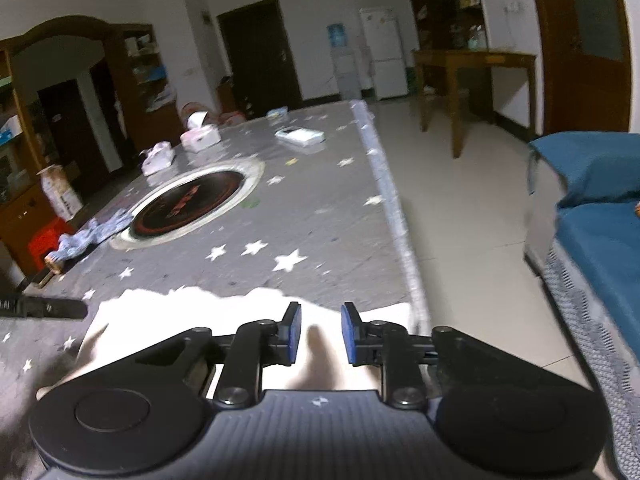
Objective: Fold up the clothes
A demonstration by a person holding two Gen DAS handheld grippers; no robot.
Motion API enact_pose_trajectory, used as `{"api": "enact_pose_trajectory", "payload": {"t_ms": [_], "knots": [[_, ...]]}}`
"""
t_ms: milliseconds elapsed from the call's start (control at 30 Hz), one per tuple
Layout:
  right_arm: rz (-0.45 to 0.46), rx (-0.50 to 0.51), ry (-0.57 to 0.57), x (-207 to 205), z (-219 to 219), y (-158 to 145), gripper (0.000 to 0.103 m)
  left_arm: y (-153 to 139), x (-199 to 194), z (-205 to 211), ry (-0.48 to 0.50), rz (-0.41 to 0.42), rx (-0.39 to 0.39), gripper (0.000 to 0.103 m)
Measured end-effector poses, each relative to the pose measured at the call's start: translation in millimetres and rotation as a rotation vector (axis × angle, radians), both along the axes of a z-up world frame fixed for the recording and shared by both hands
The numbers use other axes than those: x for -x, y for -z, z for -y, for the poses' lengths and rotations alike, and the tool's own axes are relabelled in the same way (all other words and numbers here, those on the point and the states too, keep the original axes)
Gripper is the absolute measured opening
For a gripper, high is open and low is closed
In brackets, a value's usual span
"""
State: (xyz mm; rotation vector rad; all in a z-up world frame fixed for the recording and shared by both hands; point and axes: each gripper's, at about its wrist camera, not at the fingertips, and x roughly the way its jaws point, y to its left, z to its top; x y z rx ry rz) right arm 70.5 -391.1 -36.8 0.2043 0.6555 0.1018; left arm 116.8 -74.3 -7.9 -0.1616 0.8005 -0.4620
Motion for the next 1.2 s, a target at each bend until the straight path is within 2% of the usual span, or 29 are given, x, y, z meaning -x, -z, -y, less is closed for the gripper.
{"api": "enact_pose_trajectory", "payload": {"t_ms": [100,167,300,367,433,533,600,733,1033,1200], "knots": [[-0.017,0.005,-0.025,-8,-8,5,0.027,1,-4,10,0.035,0.008,-0.003,0.023],[-0.027,0.013,-0.041,-12,-13,9,0.039,5,-9,18,0.05,0.004,-0.014,0.023],[-0.03,0.041,-0.068,-17,-22,12,0.047,22,-23,30,0.062,-0.03,-0.052,0.023],[-0.029,0.056,-0.081,-19,-27,13,0.059,27,-26,30,0.059,-0.038,-0.057,0.023],[-0.029,0.071,-0.094,-21,-31,14,0.065,30,-28,29,0.055,-0.037,-0.053,0.023],[-0.026,0.102,-0.107,-22,-37,13,0.067,27,-26,27,0.053,-0.036,-0.057,0.024],[-0.023,0.107,-0.108,-18,-38,10,0.071,23,-21,27,0.05,-0.02,-0.075,0.029],[-0.012,0.102,-0.11,-5,-40,5,0.081,15,-5,25,0.062,0.015,-0.075,0.031],[-0.008,0.104,-0.129,45,-44,0,0.084,6,47,30,0.151,0.099,-0.101,0.03],[0.002,0.118,-0.134,70,-45,0,0.085,17,65,29,0.174,0.099,-0.134,0.03]]}}
